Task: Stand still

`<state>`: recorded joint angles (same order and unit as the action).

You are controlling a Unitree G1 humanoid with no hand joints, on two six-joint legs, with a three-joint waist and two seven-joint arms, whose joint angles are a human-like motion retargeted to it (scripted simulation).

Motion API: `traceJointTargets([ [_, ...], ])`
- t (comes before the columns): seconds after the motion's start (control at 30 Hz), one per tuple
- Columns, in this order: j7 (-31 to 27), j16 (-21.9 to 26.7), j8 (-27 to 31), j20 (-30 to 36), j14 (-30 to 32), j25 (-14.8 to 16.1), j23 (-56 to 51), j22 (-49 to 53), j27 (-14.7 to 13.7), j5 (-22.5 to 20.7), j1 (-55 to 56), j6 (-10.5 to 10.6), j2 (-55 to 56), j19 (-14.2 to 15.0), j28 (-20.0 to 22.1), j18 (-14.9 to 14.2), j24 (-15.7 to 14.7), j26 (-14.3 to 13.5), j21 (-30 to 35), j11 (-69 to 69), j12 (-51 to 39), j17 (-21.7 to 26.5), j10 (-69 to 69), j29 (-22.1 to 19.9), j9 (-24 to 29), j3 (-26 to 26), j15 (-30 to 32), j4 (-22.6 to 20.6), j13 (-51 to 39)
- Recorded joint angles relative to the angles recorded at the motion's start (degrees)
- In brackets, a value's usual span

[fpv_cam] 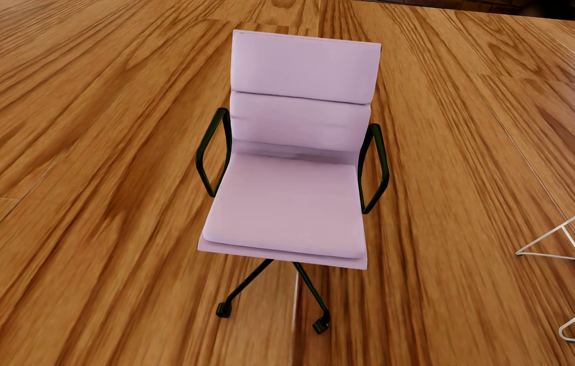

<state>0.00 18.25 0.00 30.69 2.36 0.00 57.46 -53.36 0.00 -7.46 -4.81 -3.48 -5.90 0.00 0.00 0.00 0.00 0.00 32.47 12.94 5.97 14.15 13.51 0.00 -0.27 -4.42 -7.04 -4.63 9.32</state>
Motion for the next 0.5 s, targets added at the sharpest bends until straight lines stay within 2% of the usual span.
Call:
traceJointTargets([
  [0.5,0.0,0.2,0.0,0.8,0.1,0.0,0.5,0.0,0.0,0.1,0.3,-0.1,0.4,0.0,0.0,0.0,0.0,0.0,1.7,0.1,-0.5,0.2,-0.1,0.0,0.1,-0.1,0.1,-0.2,-0.6],
])
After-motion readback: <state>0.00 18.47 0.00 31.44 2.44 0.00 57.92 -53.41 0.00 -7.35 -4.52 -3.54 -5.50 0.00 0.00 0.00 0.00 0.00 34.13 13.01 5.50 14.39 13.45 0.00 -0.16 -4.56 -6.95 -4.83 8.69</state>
